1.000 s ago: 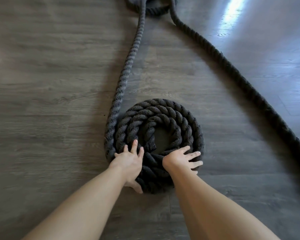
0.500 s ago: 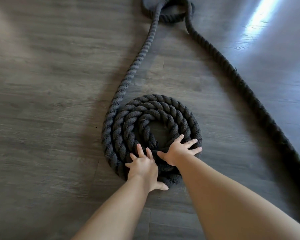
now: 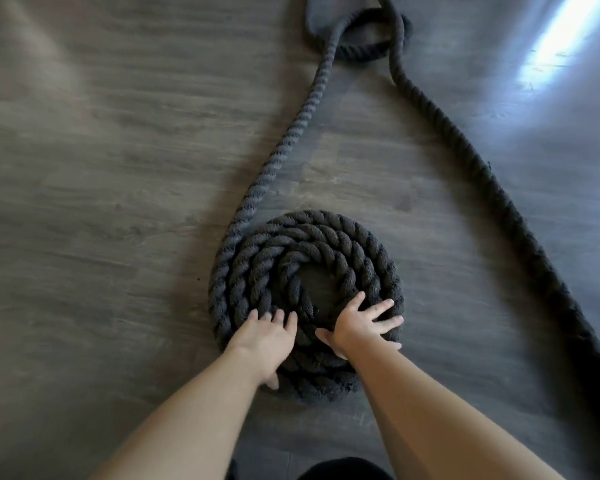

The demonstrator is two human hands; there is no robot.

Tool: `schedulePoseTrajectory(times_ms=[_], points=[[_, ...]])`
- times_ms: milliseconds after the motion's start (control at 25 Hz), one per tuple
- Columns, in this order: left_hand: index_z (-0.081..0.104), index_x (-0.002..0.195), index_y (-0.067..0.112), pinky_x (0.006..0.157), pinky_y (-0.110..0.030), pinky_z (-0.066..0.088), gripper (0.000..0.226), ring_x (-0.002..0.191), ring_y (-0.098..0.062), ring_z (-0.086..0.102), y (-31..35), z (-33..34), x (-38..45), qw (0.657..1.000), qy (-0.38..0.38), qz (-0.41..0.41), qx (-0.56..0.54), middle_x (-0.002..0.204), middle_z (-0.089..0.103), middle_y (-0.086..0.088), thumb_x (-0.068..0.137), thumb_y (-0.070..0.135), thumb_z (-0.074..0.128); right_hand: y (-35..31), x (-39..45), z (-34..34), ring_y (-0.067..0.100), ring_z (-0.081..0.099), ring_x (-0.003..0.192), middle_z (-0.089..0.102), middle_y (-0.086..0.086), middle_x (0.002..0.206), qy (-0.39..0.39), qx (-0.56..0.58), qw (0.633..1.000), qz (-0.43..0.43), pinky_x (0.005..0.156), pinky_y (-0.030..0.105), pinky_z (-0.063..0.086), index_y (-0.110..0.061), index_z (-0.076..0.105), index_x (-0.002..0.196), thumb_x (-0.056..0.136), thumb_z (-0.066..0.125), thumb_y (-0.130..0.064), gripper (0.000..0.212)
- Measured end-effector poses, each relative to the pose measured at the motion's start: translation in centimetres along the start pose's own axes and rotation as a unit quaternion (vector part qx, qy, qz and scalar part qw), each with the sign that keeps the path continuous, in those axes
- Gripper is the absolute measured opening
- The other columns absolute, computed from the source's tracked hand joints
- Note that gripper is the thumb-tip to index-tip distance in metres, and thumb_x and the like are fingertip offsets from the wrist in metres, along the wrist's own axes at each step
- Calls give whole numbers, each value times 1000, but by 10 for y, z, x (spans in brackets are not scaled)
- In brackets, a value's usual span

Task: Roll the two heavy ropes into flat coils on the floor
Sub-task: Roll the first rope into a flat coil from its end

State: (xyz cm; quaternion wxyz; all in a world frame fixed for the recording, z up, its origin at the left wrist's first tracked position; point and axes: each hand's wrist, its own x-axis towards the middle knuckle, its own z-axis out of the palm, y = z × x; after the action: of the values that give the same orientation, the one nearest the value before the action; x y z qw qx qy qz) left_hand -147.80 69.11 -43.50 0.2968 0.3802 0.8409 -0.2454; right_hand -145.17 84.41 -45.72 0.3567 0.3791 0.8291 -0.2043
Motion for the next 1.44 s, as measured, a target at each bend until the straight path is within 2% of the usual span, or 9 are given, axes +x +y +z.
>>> schedulePoseTrajectory(times_ms=[120, 240, 440, 680, 800, 920, 1080, 1240, 1440], points=[[-23, 152, 10, 119, -56, 7, 142, 150, -34, -12, -43, 4, 11, 997, 26, 11, 73, 161, -24, -16, 68, 35, 89, 1, 8, -6, 56, -21, 138, -36, 29, 149, 2, -8, 1000, -14, 107, 73, 14, -22, -22, 152, 80, 65, -65, 120], [-34, 147, 17, 118, -59, 3, 155, 146, -38, -22, -66, 12, 28, 994, -2, 29, 109, 156, -35, -16, 60, 52, 89, 1, 16, -13, 57, -21, 138, -37, 30, 148, -5, -22, 1000, -20, 107, 74, 13, -23, -22, 152, 80, 66, -64, 120], [-36, 143, 7, 118, -60, 1, 147, 147, -41, -19, -84, 19, 39, 991, 23, 65, 117, 158, -31, -13, 62, 88, 57, 0, 29, -31, 54, -18, 140, -32, 26, 153, 6, -8, 1000, -26, 112, 66, 9, -24, -17, 154, 79, 69, -62, 120], [-25, 148, 0, 110, -69, 17, 144, 145, -53, 1, -65, -2, 47, 994, 26, 32, 97, 159, -25, -17, 63, 95, 44, -19, 5, -11, 50, -13, 143, -27, 20, 157, 28, 182, 977, 111, 118, 52, 9, -10, -15, 154, 79, 69, -61, 123], [-22, 150, 1, 108, -64, 28, 145, 138, -60, 19, -44, -20, 59, 999, 3, -20, 44, 161, -22, -17, 63, 93, 49, -18, 19, -8, 50, -20, 142, -29, 20, 156, 34, 163, 984, 61, 118, 52, 4, -9, -21, 152, 73, 70, -68, 134], [-3, 155, -1, 102, -51, 43, 142, 135, -49, 37, -33, -56, 76, 998, -45, -36, -7, 164, 1, -20, 63, 84, 64, -15, 35, -14, 54, -29, 136, -37, 27, 150, 51, 84, 995, 14, 116, 57, -4, -15, -24, 151, 74, 65, -71, 131], [40, 142, 8, 95, -44, 51, 102, 121, -29, 55, -75, -113, 102, 987, -85, 88, 102, 137, 53, -11, 67, 63, 81, -21, 46, -22, 57, -30, 134, -38, 32, 146, 40, 62, 997, -2, 114, 60, -5, -15, -23, 151, 75, 65, -70, 129], [-21, 154, 21, 117, -61, 11, 148, 150, -38, -7, -133, -122, 133, 964, -63, 117, 229, 161, -25, -13, 61, 38, 93, -24, 63, -34, 58, -29, 133, -37, 34, 146, 33, 38, 999, -14, 114, 61, -4, -13, -23, 151, 76, 66, -69, 129], [-47, 137, 28, 113, -68, 0, 167, 145, -42, -24, -174, -93, 160, 971, -25, 103, 214, 149, -45, -18, 43, 75, 83, -31, 86, -56, 60, -28, 133, -37, 35, 145, 29, -19, 999, -30, 113, 62, -4, -14, -24, 151, 77, 63, -70, 127]])
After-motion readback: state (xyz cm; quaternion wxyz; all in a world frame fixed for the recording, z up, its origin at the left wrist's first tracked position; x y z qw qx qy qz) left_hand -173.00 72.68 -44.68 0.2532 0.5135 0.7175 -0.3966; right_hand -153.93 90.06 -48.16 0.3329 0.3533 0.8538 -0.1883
